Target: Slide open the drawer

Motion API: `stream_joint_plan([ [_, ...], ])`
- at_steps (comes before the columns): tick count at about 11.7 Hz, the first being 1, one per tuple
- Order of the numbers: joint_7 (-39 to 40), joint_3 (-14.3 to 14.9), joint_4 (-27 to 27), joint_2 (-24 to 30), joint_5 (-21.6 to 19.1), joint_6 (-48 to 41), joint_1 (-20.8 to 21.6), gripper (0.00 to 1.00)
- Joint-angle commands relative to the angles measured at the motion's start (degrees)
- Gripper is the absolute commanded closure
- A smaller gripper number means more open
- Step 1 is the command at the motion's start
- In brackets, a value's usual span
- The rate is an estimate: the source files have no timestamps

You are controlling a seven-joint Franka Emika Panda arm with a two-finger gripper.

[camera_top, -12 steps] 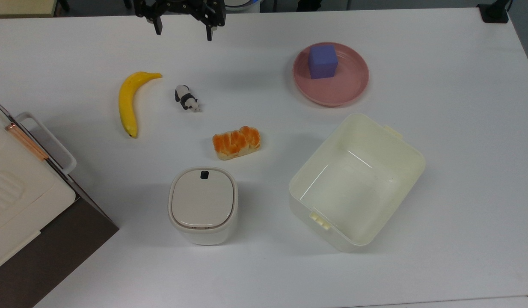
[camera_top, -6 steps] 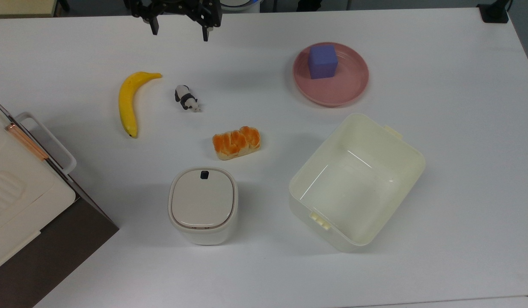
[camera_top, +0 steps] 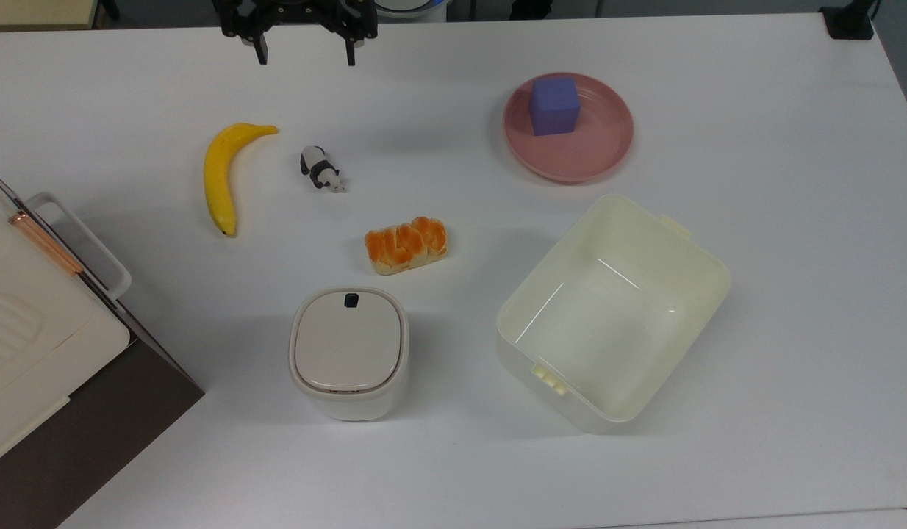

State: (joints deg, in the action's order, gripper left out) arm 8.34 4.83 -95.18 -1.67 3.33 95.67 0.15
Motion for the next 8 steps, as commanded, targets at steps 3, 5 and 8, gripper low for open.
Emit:
stream_joint_plan([
  [3,16.0,-0.5,-0.4,0.7,-0.7,-3.3,0.6,0.0],
  [5,20.3,-0.8,-0.6,0.9,-0.6,-3.7,0.7,0.0],
  [8,35.6,-0.7,-2.5,2.5,0.1,-2.6,0.7,0.0],
])
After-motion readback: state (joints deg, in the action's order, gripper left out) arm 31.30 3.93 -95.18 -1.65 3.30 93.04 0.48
